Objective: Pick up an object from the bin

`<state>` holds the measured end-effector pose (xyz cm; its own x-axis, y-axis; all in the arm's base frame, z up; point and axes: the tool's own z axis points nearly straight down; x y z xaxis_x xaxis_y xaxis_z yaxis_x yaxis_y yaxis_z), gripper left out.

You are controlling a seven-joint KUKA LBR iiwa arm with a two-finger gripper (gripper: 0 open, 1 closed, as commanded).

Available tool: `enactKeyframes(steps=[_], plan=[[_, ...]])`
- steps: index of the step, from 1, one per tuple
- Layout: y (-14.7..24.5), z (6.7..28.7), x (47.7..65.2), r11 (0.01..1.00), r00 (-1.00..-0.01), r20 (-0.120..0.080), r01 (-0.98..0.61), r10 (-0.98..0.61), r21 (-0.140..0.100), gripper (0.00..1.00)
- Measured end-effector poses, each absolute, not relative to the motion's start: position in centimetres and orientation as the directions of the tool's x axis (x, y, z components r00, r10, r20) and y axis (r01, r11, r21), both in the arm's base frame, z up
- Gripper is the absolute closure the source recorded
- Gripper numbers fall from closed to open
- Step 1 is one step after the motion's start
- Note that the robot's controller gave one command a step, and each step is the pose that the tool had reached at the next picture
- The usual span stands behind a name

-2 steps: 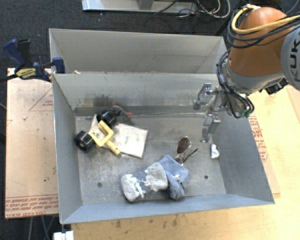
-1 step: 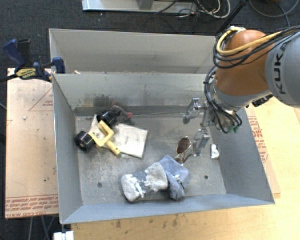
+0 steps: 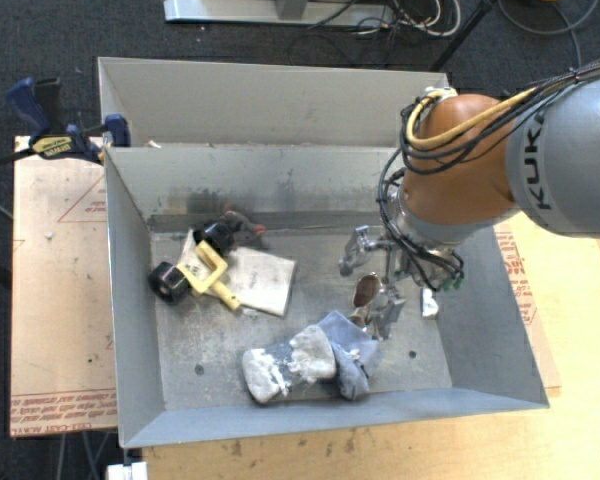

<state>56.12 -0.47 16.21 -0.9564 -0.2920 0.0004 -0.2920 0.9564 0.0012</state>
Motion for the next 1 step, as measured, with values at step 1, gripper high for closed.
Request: enactKeyframes(steps=[1], plan=[[0.01, 13.52, 55.36, 0.945, -0.945, 0.0, -0.326, -0.326, 0.001, 0.0]])
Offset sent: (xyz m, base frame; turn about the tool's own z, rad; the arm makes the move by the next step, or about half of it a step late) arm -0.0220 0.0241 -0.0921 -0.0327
